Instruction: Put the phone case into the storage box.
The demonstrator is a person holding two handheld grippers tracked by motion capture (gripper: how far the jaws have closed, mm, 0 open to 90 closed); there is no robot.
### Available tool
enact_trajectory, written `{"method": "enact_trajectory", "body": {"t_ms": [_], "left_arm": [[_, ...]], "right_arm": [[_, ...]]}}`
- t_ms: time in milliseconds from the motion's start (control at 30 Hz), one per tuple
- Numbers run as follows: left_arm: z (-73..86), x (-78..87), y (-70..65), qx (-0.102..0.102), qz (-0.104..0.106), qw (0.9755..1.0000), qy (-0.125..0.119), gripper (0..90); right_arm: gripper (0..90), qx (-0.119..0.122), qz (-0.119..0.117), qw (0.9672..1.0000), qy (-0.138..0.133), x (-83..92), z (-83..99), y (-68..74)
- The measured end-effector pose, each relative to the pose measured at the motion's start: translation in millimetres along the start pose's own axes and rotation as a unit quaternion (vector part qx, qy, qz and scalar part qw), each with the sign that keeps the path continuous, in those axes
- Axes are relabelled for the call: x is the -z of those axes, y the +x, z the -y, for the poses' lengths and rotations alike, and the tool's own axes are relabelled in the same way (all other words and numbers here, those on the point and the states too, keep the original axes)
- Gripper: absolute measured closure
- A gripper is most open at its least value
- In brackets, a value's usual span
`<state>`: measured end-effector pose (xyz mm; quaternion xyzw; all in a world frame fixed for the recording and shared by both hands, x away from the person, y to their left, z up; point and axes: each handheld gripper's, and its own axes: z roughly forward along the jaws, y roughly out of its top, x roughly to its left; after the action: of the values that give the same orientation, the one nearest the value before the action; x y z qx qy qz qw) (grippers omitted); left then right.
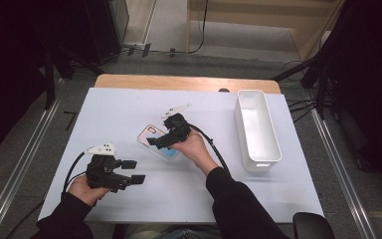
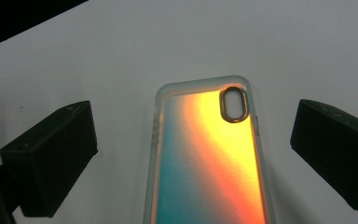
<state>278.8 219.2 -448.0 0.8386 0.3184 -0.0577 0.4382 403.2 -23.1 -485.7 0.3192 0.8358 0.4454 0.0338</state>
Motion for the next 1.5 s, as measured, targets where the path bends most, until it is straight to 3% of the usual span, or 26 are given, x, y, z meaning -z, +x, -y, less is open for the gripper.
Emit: {"method": "enact_trajectory", "body": {"t_ms": [1067,1500], "left_arm": [[0.2,-0.5,-0.3,0.000,-0.001,1.0000,0.000,26.5],[0.2,-0.7,-0.4,-0.001,0.000,1.0000,0.000,26.6]], "right_arm": [[0.0,-0.001,0.015,0.9992,0.036,-21.4,20.6,-3.1],[0.0,0.023,0.039,0.9977,0.051,-25.5,20.3,2.8]]}}
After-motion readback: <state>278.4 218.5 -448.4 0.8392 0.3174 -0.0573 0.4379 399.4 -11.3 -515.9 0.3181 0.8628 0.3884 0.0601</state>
